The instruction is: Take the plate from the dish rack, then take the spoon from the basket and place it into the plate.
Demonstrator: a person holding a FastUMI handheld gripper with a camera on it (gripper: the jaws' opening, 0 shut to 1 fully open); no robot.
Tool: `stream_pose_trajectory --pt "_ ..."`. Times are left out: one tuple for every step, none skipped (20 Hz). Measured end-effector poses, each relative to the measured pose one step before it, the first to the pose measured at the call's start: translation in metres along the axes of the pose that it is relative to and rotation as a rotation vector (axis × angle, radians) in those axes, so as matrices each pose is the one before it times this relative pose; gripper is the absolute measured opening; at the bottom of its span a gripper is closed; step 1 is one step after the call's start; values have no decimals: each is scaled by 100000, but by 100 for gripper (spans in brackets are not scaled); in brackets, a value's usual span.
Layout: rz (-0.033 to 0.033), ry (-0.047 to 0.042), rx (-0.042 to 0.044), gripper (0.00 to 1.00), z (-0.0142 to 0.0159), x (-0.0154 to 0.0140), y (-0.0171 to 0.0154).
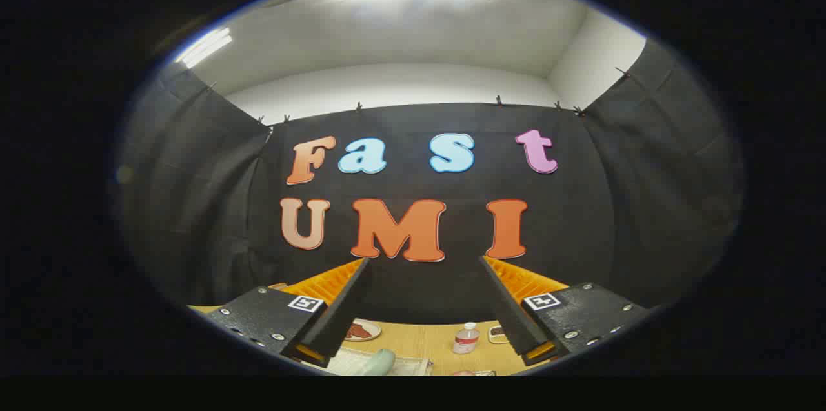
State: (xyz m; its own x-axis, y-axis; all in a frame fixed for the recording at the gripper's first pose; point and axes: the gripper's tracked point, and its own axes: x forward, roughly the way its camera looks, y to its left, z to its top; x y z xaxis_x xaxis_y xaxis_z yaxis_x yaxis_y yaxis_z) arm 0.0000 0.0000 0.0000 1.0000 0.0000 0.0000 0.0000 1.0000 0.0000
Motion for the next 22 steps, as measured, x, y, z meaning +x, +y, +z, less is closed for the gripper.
stream_pose_trajectory --pt "190 -292 116 97 186 61 51" --pt "113 -323 -4 97 146 61 16" --pt "73 -31 -254 97 77 36 29" --pt "106 272 -280 97 -91 1 60" --pt "85 591 -386 97 -91 -4 61" --pt "213 857 -286 97 -226 42 88" --pt "122 894 -195 97 -133 -1 49" --pt "148 660 62 97 -86 -32 42" --pt "121 276 -74 97 39 -7 48" --pt "-24 88 -48 97 72 4 -11" --pt "186 -281 -110 97 136 0 31" --pt "12 -208 -163 97 39 22 4" --pt "18 59 -365 97 -12 115 -31" --pt "-933 647 -565 97 -190 172 -219" --pt "-1053 1763 -539 97 -363 162 -301" --pt "-758 2300 38 97 -632 175 -130" --pt "-116 2832 496 97 -643 163 -78" --pt "19 3113 1036 97 -656 69 84" --pt "59 3921 1135 97 -817 175 -34" --pt "189 3817 1465 97 -871 203 17" --pt "412 3424 1699 97 -612 171 41" --pt "416 2810 1929 97 -551 343 135"
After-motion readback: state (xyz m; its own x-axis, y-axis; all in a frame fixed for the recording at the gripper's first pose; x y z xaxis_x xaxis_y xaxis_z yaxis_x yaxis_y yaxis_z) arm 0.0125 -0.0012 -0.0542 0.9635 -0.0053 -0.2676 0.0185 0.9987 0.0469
